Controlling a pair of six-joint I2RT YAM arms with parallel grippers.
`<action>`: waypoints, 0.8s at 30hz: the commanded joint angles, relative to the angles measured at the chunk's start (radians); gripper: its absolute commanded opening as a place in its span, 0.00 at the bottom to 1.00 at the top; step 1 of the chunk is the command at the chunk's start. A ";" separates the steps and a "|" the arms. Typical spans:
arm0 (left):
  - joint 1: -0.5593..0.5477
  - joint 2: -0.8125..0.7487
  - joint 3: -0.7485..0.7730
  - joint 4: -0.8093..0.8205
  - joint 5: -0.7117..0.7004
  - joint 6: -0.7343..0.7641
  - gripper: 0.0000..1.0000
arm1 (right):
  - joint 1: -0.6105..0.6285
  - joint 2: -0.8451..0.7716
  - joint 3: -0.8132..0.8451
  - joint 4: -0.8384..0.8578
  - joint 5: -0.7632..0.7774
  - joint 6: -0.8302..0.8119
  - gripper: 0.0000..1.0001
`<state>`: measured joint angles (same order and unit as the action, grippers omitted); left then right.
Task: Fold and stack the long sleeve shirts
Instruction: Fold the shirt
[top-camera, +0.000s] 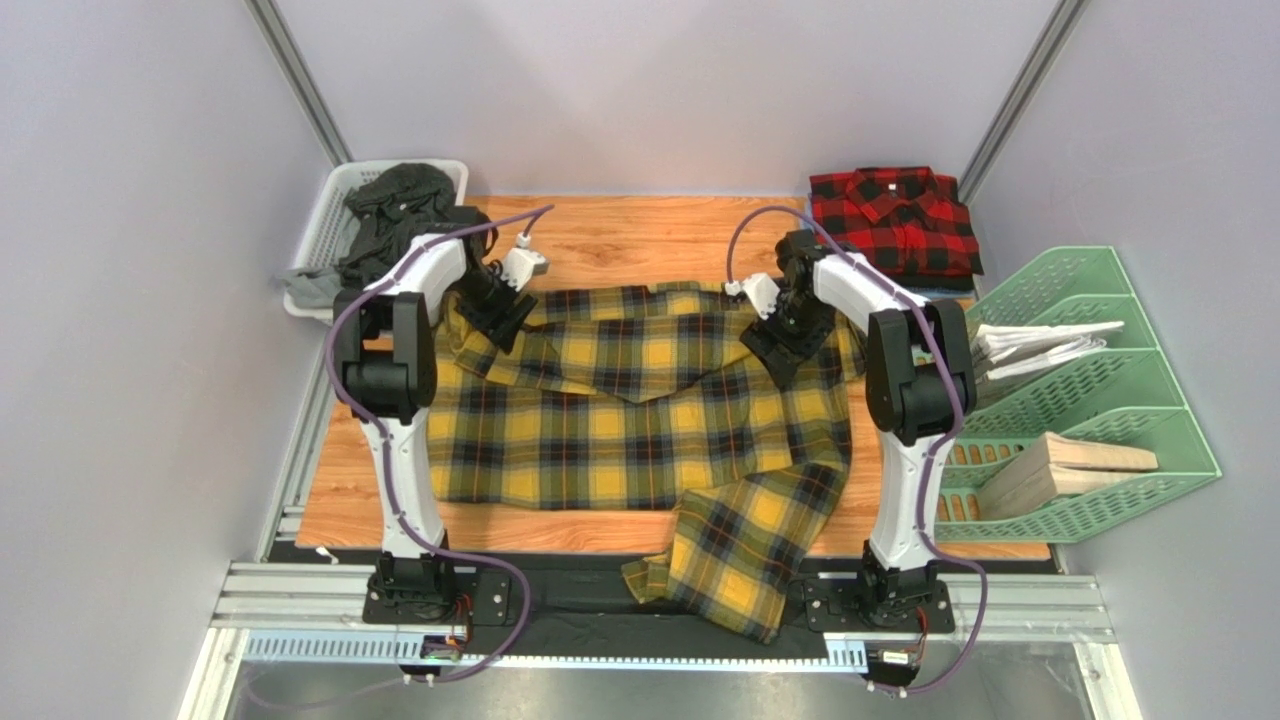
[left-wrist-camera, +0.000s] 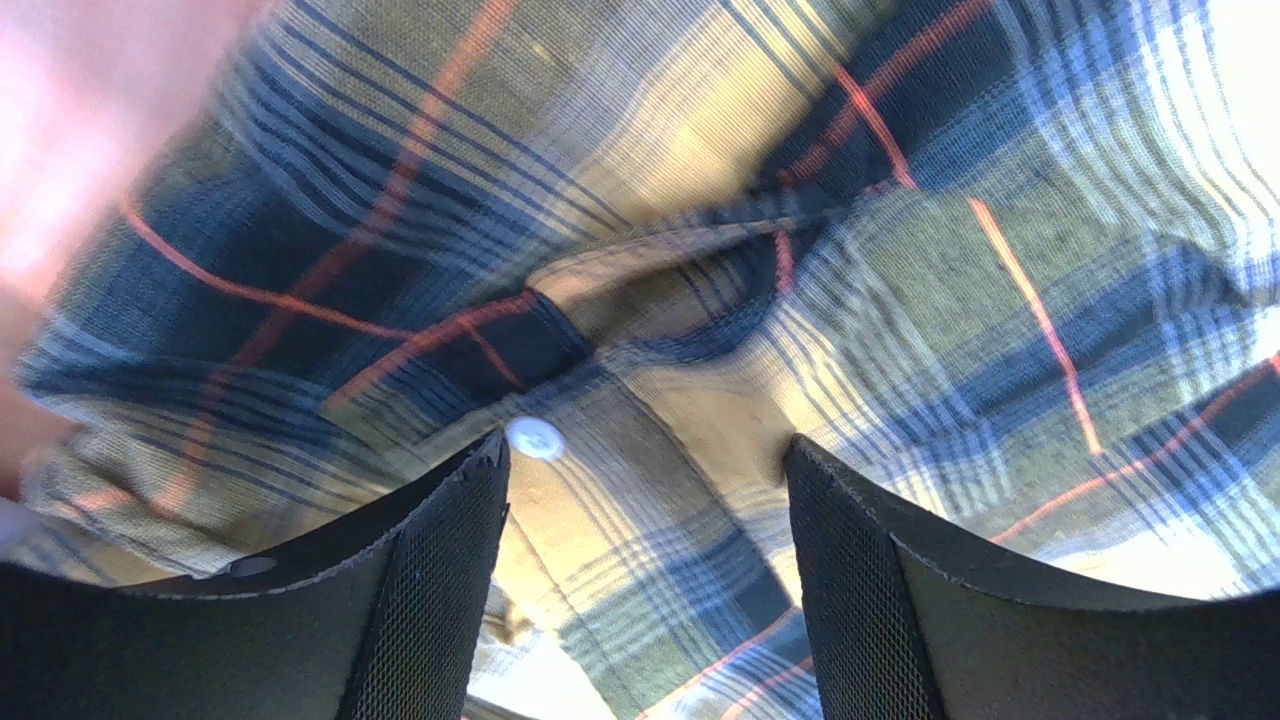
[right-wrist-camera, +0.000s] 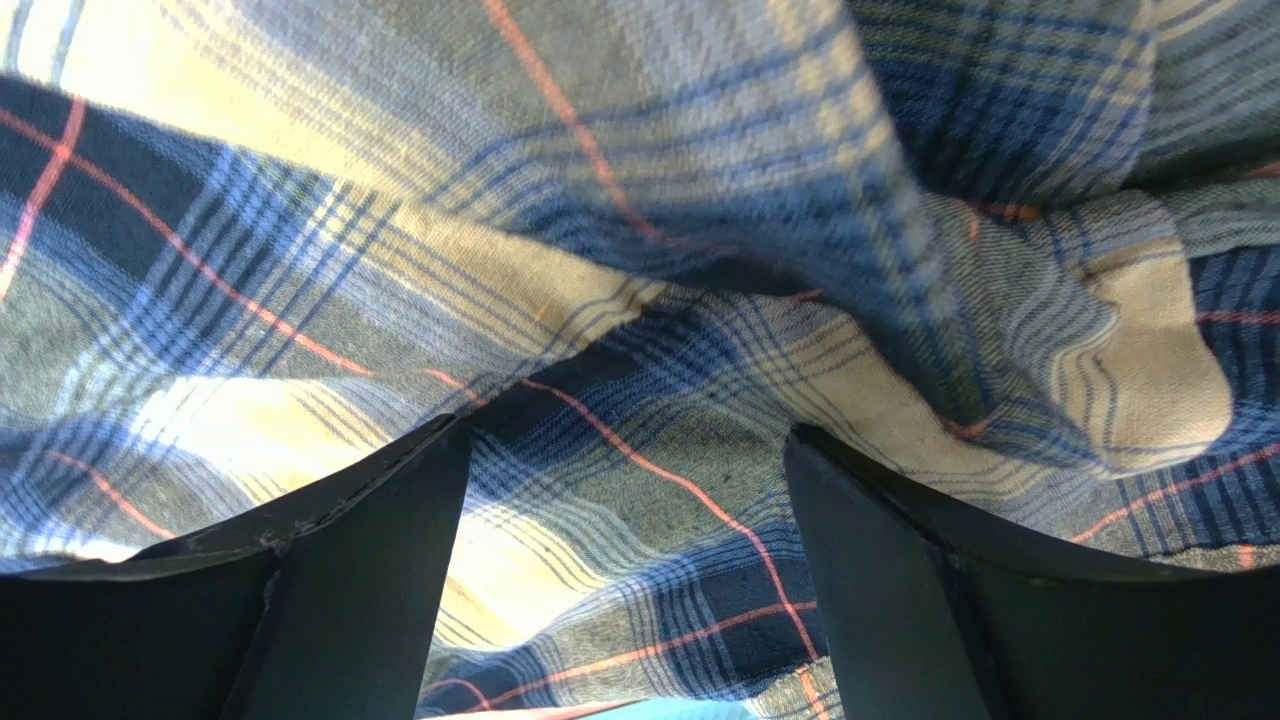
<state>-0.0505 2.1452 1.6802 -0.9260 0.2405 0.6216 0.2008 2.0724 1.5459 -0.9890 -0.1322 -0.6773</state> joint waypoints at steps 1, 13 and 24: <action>-0.002 0.071 0.108 -0.074 0.000 -0.026 0.73 | -0.020 0.066 0.114 0.006 0.037 -0.008 0.84; 0.009 -0.606 -0.495 -0.252 0.256 0.380 0.79 | 0.007 -0.705 -0.436 -0.295 -0.239 -0.501 0.77; 0.011 -0.883 -0.849 -0.191 0.184 0.501 0.79 | 0.304 -0.792 -0.802 -0.094 -0.141 -0.538 0.73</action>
<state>-0.0444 1.3361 0.9039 -1.1515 0.4404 1.0183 0.4236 1.2751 0.7689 -1.1862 -0.2855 -1.1805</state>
